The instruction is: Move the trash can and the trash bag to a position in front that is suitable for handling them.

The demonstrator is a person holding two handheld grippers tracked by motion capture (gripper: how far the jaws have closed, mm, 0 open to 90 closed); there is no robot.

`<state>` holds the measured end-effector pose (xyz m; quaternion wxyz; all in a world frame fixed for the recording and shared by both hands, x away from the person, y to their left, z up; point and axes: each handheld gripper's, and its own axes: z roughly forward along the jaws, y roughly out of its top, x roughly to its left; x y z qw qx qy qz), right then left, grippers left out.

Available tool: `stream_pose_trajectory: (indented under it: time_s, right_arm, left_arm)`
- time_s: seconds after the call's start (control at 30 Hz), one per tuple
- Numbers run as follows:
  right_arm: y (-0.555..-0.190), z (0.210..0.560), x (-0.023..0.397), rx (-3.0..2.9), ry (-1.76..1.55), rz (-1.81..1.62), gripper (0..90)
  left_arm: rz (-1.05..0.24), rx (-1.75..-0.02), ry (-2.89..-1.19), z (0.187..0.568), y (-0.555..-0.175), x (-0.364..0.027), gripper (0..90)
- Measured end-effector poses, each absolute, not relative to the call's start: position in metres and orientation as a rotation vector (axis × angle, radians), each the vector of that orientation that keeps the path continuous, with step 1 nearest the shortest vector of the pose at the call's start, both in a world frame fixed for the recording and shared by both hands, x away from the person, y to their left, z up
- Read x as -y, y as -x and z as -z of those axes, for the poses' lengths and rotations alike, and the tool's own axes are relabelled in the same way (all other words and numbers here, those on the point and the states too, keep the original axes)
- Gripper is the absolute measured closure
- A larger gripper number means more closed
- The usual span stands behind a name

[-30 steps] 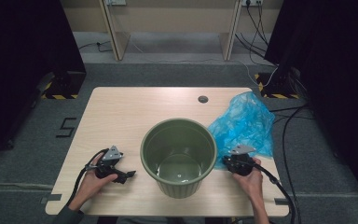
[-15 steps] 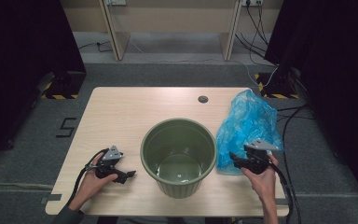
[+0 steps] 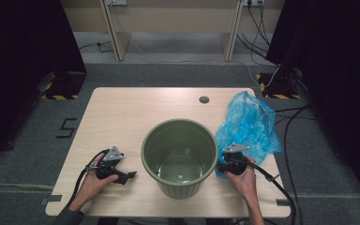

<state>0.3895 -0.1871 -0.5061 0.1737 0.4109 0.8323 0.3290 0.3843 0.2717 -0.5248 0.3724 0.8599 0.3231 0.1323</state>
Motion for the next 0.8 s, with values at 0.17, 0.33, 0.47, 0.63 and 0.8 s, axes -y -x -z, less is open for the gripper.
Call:
stream_pose_trajectory:
  time_s: [0.17, 0.33, 0.47, 0.63, 0.8]
  right_arm:
    - [-0.358, 0.504, 0.187, -2.506, -0.947, -0.951, 53.6]
    - [-0.348, 0.498, 0.203, -2.472, -0.971, -0.948, 44.0]
    - [-0.355, 0.500, 0.209, -2.474, -0.969, -0.862, 43.9]
    - [-0.357, 0.494, 0.217, -2.421, -0.992, -0.903, 39.7]
    - [-0.343, 0.470, 0.214, -2.247, -1.121, -1.098, 25.0]
  left_arm:
    - [-0.339, -0.828, -2.204, 0.525, -0.384, -0.272, 2.0]
    - [-0.338, -0.828, -2.204, 0.525, -0.384, -0.272, 2.0]
    - [-0.339, -0.828, -2.204, 0.525, -0.384, -0.272, 2.0]
    - [-0.338, -0.828, -2.205, 0.525, -0.384, -0.272, 2.0]
    - [-0.338, -0.828, -2.204, 0.525, -0.384, -0.272, 2.0]
